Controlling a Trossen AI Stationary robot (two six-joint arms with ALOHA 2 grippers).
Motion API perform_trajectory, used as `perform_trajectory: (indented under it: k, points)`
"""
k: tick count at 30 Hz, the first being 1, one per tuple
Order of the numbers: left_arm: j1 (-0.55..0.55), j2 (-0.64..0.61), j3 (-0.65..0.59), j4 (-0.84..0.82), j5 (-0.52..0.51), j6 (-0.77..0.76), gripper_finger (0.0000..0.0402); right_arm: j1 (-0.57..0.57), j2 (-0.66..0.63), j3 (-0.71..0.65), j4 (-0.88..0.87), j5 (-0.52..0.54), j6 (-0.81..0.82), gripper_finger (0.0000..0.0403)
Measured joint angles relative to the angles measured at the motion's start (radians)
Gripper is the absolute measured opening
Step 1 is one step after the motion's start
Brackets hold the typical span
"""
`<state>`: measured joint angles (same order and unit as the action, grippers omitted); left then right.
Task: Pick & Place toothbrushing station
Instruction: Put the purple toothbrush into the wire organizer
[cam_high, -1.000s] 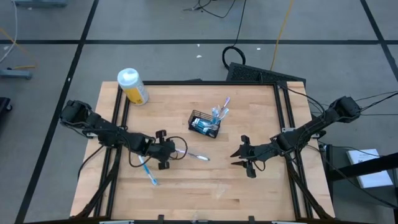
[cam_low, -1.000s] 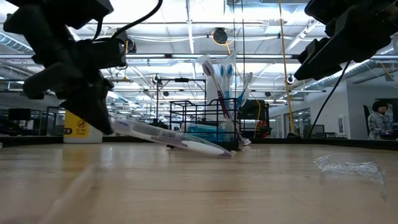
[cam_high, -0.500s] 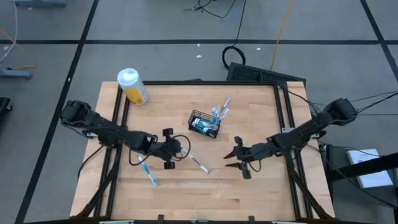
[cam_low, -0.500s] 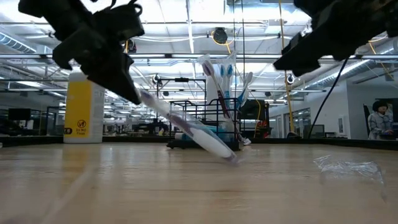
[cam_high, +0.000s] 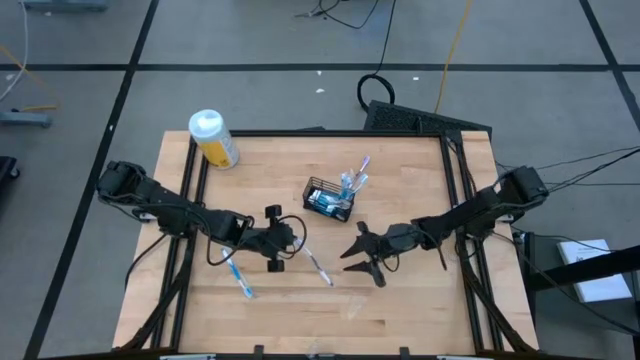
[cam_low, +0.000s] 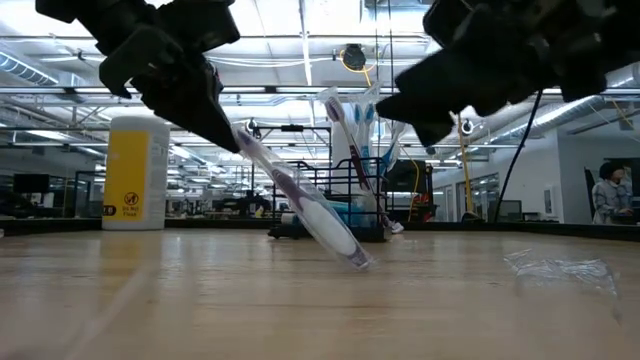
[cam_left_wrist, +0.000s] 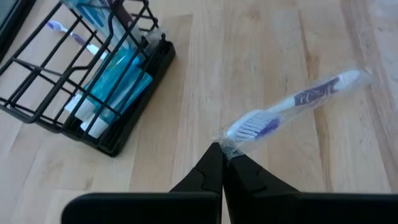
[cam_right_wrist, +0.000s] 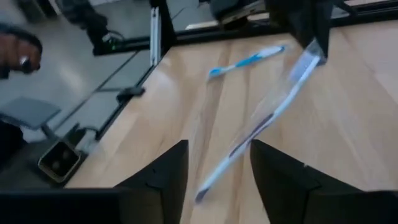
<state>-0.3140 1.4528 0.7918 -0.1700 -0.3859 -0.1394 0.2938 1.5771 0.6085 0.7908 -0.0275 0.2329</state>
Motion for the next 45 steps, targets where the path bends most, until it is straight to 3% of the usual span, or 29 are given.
perform_trajectory:
  k: [6, 10, 16, 31, 45]
  points:
    - [-0.003, 0.0, 0.0, 0.033, 0.0, 0.012, 0.0, -0.007, 0.052, 0.104, -0.031, -0.022, 0.001, 0.0225]
    - [-0.017, 0.0, 0.0, 0.098, -0.004, 0.038, 0.0, -0.019, 0.081, 0.15, -0.095, -0.001, -0.005, 0.024]
    - [-0.031, 0.0, 0.0, 0.157, -0.008, 0.06, 0.0, -0.036, 0.098, 0.158, -0.1, 0.032, 0.001, 0.0242]
    - [-0.058, 0.0, 0.0, 0.252, -0.012, 0.095, 0.0, -0.066, 0.098, 0.208, -0.062, 0.0, 0.033, 0.0242]
    - [-0.082, 0.0, 0.0, 0.303, -0.032, 0.135, 0.0, -0.07, 0.21, 0.24, 0.004, -0.003, 0.101, 0.0242]
